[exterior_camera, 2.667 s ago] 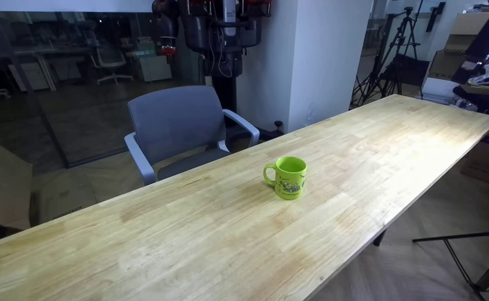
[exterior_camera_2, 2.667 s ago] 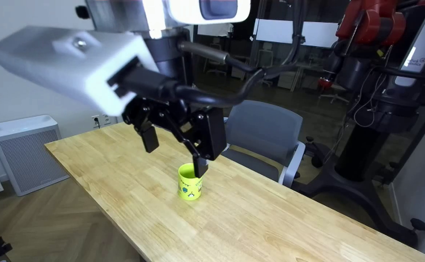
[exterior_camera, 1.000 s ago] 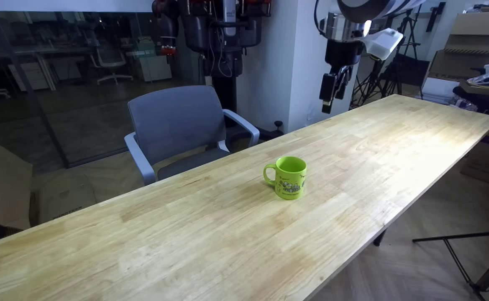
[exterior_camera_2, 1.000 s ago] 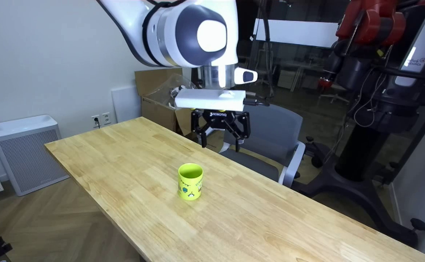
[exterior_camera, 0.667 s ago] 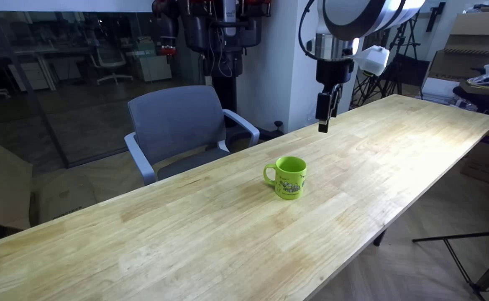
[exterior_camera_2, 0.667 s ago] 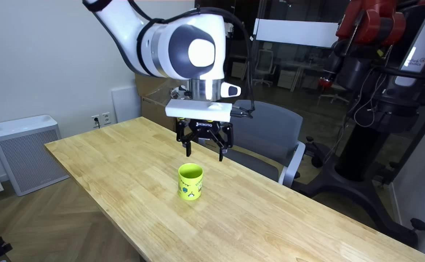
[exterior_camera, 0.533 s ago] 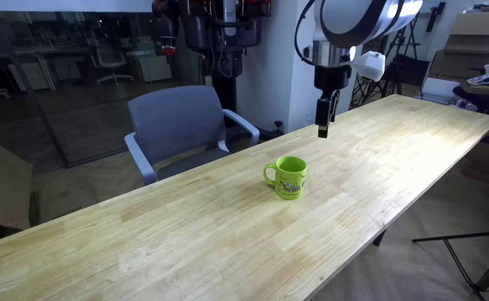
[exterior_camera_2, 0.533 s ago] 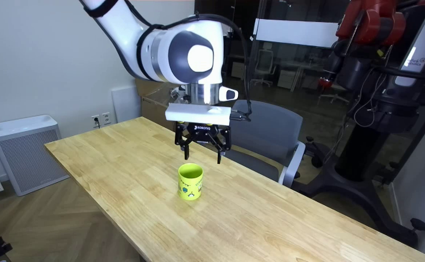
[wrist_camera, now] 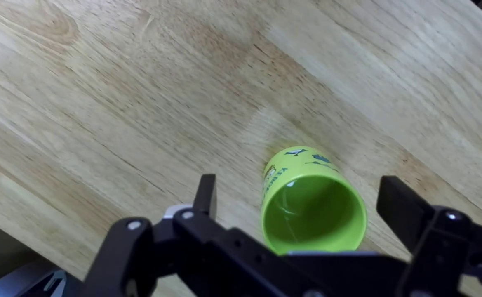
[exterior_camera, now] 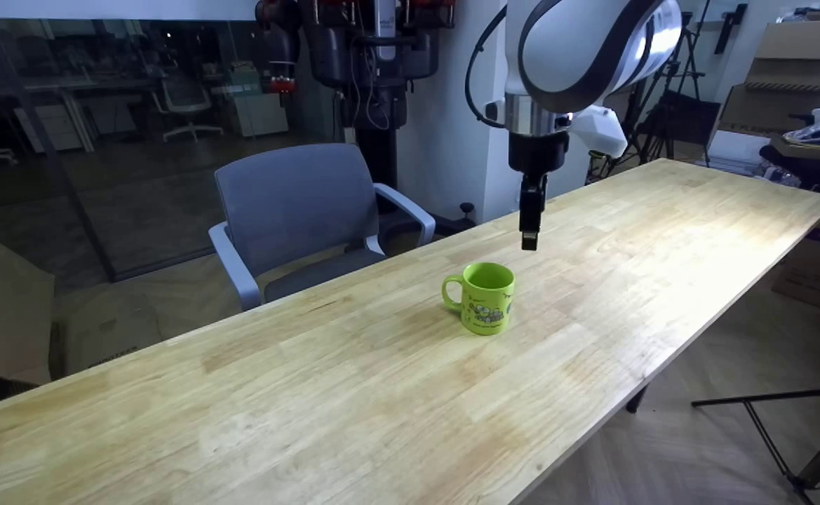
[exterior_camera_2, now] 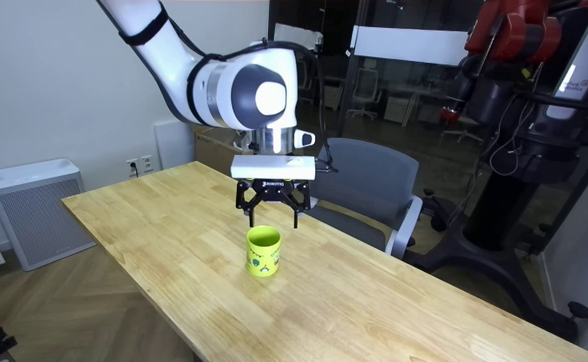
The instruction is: Move the yellow cup to the right
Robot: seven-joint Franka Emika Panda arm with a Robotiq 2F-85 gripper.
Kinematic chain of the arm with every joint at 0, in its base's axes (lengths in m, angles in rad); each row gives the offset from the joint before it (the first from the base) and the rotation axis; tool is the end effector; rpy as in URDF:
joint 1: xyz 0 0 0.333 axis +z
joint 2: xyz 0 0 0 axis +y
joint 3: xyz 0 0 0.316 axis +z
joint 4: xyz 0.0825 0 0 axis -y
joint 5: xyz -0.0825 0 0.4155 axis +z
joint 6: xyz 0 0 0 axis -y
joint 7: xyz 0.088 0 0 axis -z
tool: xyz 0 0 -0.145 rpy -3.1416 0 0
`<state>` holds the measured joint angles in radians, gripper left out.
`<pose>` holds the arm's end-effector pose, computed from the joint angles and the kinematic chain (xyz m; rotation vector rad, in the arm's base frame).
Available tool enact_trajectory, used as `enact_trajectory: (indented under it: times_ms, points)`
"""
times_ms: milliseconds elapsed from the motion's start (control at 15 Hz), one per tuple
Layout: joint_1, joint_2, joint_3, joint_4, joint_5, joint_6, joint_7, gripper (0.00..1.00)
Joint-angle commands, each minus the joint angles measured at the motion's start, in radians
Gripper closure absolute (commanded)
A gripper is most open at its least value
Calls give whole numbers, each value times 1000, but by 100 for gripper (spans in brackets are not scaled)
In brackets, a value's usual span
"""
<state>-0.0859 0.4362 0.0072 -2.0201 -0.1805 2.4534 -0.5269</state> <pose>0.6207 -0.0532 0.1701 2.9057 0.8786 -0.0544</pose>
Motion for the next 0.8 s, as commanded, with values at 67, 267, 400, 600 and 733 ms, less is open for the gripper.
enact_trajectory:
  times_ms: [67, 267, 400, 600, 733]
  points:
    - [-6, 12, 0, 8, -12, 11, 26, 0]
    - [-24, 49, 5, 29, 0, 44, 2, 0]
    - [-33, 79, 4, 46, -3, 72, -2, 0]
    - [-50, 136, 14, 92, 5, 97, -11, 0]
    - [-49, 173, 21, 141, 7, 94, -5, 0]
